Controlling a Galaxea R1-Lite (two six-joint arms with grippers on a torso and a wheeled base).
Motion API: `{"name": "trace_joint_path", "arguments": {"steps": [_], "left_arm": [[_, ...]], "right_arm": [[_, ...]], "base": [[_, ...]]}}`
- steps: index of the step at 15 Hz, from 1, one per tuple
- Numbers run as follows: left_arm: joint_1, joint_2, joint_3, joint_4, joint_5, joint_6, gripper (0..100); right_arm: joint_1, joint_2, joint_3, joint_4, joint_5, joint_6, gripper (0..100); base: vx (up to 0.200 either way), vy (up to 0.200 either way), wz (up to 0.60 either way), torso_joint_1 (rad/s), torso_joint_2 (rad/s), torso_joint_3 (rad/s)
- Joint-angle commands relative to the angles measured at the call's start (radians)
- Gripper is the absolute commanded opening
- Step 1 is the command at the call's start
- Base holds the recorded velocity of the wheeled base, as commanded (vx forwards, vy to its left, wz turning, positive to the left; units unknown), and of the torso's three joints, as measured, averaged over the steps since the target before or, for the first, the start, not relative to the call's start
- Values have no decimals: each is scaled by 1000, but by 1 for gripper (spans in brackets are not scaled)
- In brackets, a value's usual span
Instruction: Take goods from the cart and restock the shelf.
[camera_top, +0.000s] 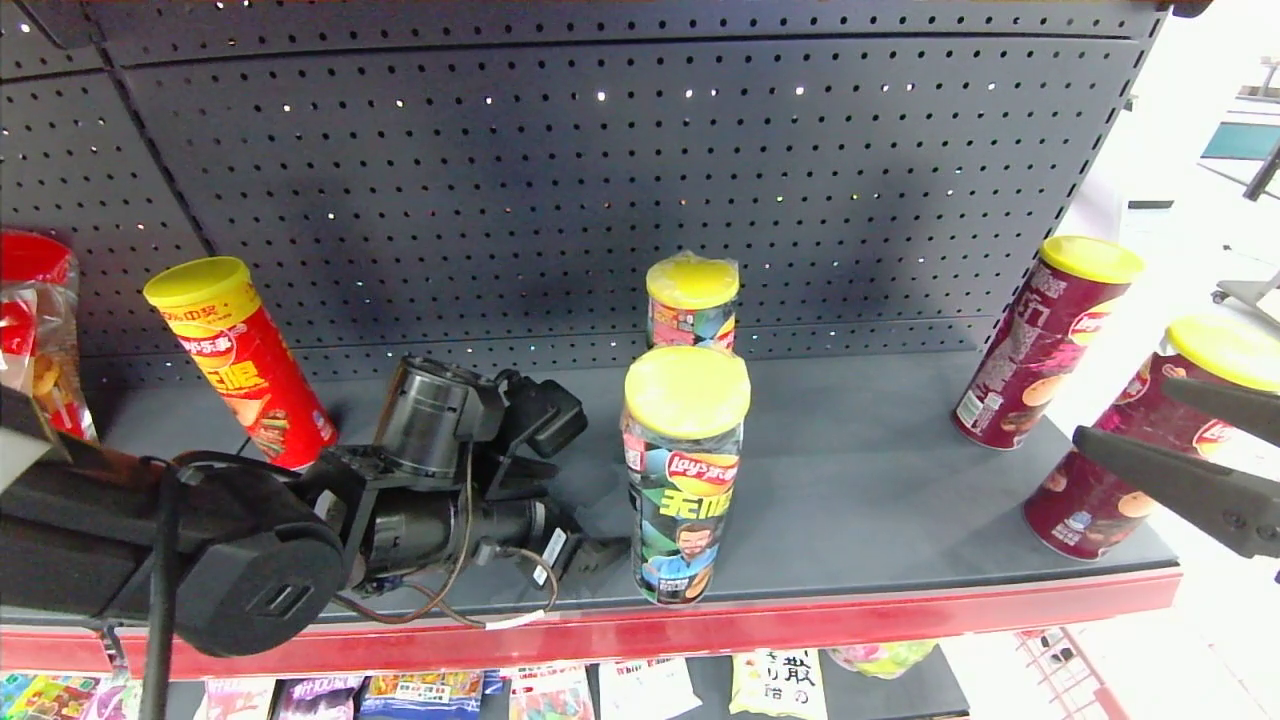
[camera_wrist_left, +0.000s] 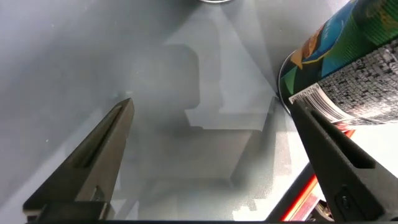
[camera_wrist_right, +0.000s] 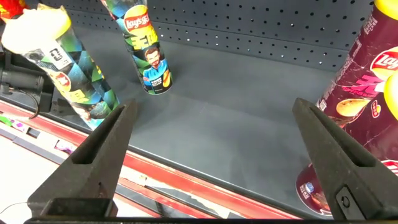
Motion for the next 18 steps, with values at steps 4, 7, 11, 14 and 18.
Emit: {"name": "trace_joint_path", "arguments": {"steps": [4,7,11,14,18], "left_arm": [[-10,0,-1,1,0,0,100],[-11,3,-3,1,0,0,100],[-10,3,-1,1,0,-4,100],[23,-45,39,-2,3,-8,100],[139,-370,215,4,41,-6,100]], "right_arm": [[1,2,0,0,0,0,100],[1,2,0,0,0,0,100],[1,1,0,0,0,0,100],[1,-13,20,3,-1,0,100],[-49,-111,142,3,-3,-1,100]], "base": [[0,0,0,0,0,0],[0,0,0,0,0,0],[0,0,0,0,0,0],[0,0,0,0,0,0],[0,0,0,0,0,0]]}}
